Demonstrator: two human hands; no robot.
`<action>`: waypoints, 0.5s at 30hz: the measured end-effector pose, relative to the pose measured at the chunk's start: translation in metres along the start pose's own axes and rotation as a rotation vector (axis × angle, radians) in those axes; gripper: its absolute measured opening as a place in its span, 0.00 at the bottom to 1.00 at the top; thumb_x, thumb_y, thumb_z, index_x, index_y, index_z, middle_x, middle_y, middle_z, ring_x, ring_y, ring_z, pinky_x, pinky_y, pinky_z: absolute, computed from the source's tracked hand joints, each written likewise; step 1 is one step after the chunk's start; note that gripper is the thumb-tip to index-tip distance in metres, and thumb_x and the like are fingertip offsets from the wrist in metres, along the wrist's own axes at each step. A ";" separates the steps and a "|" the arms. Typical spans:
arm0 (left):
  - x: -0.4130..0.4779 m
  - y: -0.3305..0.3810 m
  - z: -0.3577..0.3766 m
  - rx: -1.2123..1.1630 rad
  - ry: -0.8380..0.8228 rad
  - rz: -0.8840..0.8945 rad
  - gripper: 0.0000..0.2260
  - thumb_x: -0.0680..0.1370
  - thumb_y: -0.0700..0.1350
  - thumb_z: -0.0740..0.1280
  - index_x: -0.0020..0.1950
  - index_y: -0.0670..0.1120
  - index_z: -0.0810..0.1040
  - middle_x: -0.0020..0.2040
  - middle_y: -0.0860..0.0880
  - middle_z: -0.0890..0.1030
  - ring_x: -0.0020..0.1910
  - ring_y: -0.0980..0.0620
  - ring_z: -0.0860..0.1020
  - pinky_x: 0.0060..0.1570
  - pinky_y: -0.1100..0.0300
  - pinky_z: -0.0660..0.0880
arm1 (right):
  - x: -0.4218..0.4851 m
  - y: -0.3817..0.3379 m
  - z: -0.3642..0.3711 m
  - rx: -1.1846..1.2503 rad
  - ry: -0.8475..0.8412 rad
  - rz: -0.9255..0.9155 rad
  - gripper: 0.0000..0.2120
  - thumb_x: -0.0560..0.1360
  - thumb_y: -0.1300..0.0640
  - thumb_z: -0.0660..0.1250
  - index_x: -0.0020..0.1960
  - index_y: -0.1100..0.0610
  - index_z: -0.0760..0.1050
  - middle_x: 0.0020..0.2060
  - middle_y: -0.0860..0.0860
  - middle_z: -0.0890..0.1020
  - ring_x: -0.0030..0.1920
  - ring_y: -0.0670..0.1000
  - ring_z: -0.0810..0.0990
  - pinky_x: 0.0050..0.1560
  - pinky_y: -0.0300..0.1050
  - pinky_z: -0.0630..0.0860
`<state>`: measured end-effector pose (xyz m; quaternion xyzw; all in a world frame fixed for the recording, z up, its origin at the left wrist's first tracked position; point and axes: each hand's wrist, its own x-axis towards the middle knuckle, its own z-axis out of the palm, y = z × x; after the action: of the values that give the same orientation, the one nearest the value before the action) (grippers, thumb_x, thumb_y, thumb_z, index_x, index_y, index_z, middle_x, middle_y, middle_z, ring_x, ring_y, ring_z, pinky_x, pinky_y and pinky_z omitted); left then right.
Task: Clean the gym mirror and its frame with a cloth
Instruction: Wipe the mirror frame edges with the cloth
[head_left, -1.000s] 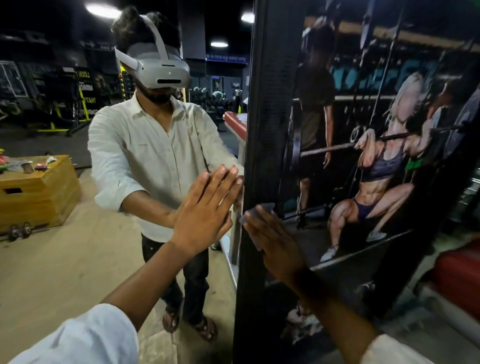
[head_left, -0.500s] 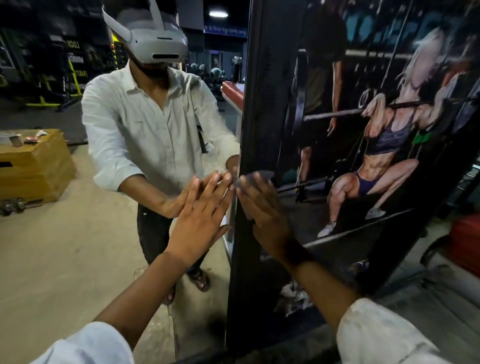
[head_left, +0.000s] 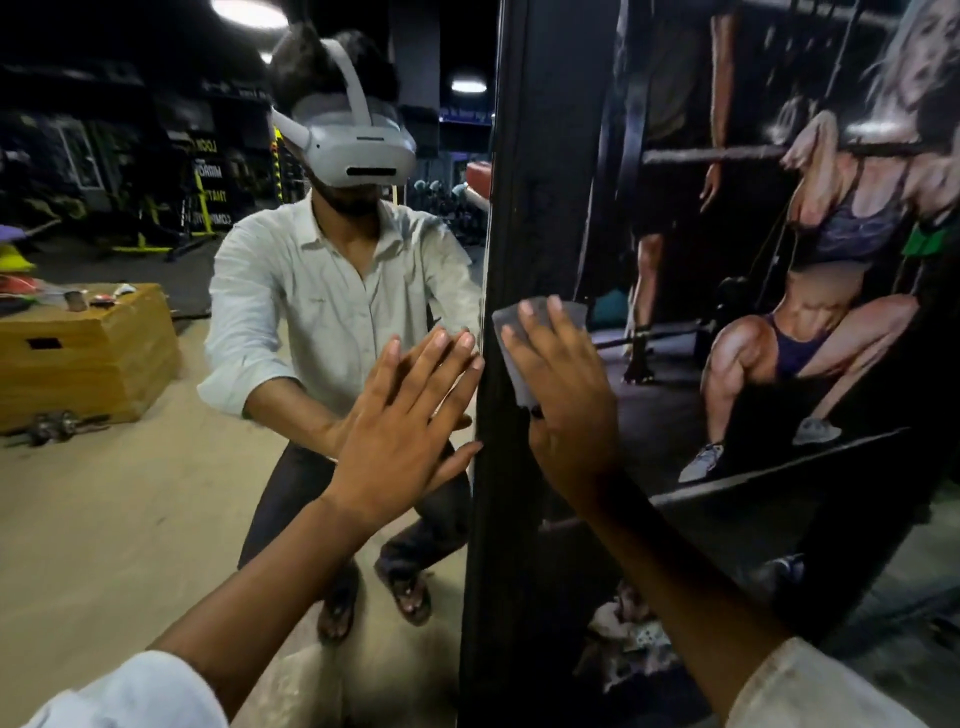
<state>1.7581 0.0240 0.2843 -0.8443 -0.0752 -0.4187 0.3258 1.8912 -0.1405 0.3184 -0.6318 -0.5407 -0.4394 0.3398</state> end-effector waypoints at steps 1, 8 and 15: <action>-0.002 0.003 0.004 0.010 0.018 0.001 0.37 0.86 0.64 0.56 0.87 0.42 0.52 0.87 0.41 0.50 0.86 0.40 0.50 0.82 0.33 0.52 | -0.012 0.000 0.008 -0.009 0.005 -0.020 0.24 0.81 0.63 0.56 0.77 0.59 0.71 0.79 0.54 0.67 0.82 0.57 0.61 0.81 0.63 0.60; -0.012 0.024 0.039 -0.013 0.204 -0.039 0.38 0.85 0.63 0.60 0.85 0.38 0.57 0.87 0.40 0.53 0.86 0.39 0.52 0.80 0.30 0.55 | -0.059 0.005 0.061 -0.034 0.239 -0.130 0.21 0.82 0.65 0.62 0.74 0.62 0.75 0.77 0.56 0.72 0.81 0.58 0.64 0.81 0.60 0.60; -0.036 0.035 0.058 0.158 0.237 -0.027 0.42 0.84 0.70 0.47 0.86 0.40 0.54 0.87 0.40 0.49 0.87 0.42 0.46 0.83 0.35 0.48 | -0.089 0.005 0.084 -0.075 0.364 -0.173 0.31 0.71 0.73 0.67 0.73 0.60 0.76 0.76 0.55 0.74 0.80 0.55 0.67 0.80 0.53 0.63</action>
<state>1.7872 0.0371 0.2146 -0.7595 -0.0802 -0.5127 0.3922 1.9096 -0.1001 0.2047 -0.5052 -0.5059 -0.5937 0.3692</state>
